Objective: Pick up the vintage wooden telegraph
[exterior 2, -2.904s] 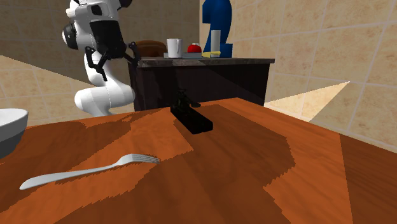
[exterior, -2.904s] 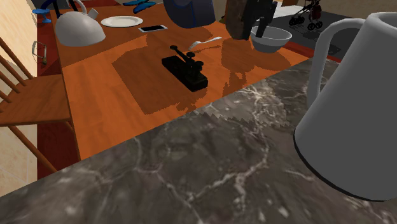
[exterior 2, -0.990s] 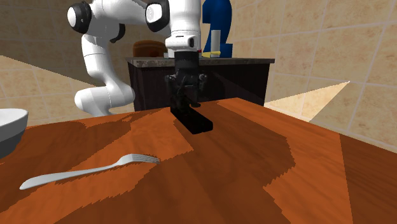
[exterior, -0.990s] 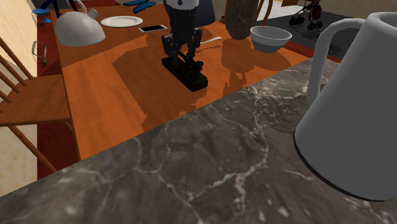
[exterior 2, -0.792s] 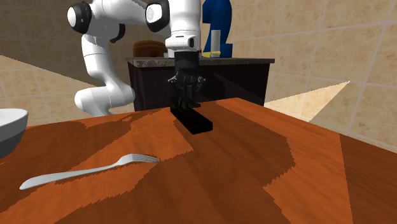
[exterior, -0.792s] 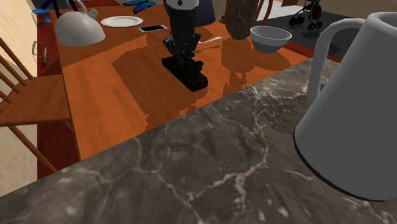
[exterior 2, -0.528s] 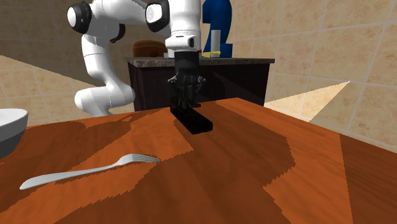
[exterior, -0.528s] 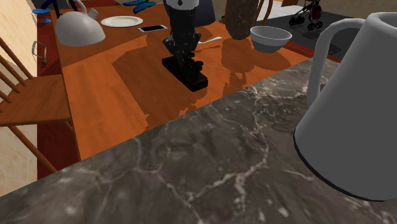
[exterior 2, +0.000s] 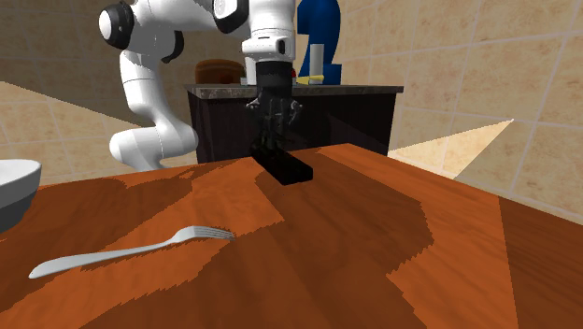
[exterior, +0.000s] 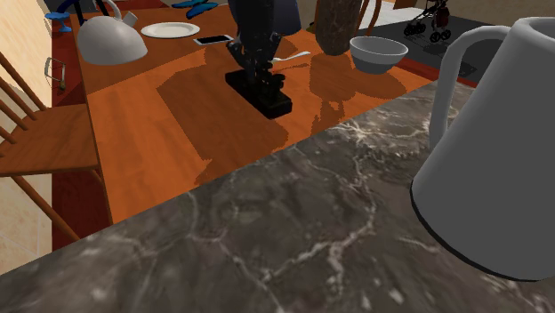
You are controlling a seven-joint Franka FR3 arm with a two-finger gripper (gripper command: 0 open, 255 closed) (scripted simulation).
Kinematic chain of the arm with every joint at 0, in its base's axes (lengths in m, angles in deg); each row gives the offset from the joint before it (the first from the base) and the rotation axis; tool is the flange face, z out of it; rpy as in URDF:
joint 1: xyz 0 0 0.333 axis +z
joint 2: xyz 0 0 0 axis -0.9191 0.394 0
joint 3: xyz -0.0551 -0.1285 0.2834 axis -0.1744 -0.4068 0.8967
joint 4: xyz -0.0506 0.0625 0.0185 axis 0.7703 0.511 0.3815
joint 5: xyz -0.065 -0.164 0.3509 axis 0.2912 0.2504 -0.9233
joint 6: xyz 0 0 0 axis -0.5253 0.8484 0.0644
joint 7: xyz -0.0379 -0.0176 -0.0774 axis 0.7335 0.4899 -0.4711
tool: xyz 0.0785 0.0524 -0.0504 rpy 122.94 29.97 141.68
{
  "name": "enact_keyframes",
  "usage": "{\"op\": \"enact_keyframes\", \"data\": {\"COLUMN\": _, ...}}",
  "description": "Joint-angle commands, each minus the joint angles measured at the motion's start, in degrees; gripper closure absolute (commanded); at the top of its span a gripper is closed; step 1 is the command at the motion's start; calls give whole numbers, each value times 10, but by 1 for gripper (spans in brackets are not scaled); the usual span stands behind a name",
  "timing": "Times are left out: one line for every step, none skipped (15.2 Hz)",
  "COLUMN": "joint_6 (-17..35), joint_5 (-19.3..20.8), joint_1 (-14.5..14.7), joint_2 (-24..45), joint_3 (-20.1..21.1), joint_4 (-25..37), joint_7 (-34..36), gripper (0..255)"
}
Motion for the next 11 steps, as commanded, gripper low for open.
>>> {"op": "enact_keyframes", "data": {"joint_6": -16, "joint_5": 1, "joint_1": -1, "joint_2": 0, "joint_3": -1, "joint_4": 16, "joint_7": -1, "gripper": 255}}
{"op": "enact_keyframes", "data": {"joint_6": -23, "joint_5": 1, "joint_1": -1, "joint_2": 0, "joint_3": -2, "joint_4": 24, "joint_7": -1, "gripper": 255}}
{"op": "enact_keyframes", "data": {"joint_6": -31, "joint_5": 1, "joint_1": -1, "joint_2": 1, "joint_3": -2, "joint_4": 32, "joint_7": -1, "gripper": 255}}
{"op": "enact_keyframes", "data": {"joint_6": -39, "joint_5": 2, "joint_1": -1, "joint_2": 2, "joint_3": -2, "joint_4": 40, "joint_7": -1, "gripper": 255}}
{"op": "enact_keyframes", "data": {"joint_6": -46, "joint_5": 2, "joint_1": -2, "joint_2": 2, "joint_3": -2, "joint_4": 49, "joint_7": -1, "gripper": 255}}
{"op": "enact_keyframes", "data": {"joint_6": -54, "joint_5": 2, "joint_1": -2, "joint_2": 3, "joint_3": -3, "joint_4": 58, "joint_7": -1, "gripper": 255}}
{"op": "enact_keyframes", "data": {"joint_6": -62, "joint_5": 3, "joint_1": -2, "joint_2": 5, "joint_3": -3, "joint_4": 66, "joint_7": -1, "gripper": 255}}
{"op": "enact_keyframes", "data": {"joint_6": -69, "joint_5": 3, "joint_1": -3, "joint_2": 6, "joint_3": -3, "joint_4": 75, "joint_7": -1, "gripper": 255}}
{"op": "enact_keyframes", "data": {"joint_6": -77, "joint_5": 4, "joint_1": -3, "joint_2": 7, "joint_3": -3, "joint_4": 84, "joint_7": -1, "gripper": 255}}
{"op": "enact_keyframes", "data": {"joint_6": -78, "joint_5": 4, "joint_1": -3, "joint_2": 7, "joint_3": -3, "joint_4": 86, "joint_7": -1, "gripper": 255}}
{"op": "enact_keyframes", "data": {"joint_6": -78, "joint_5": 4, "joint_1": -3, "joint_2": 7, "joint_3": -3, "joint_4": 86, "joint_7": -1, "gripper": 255}}
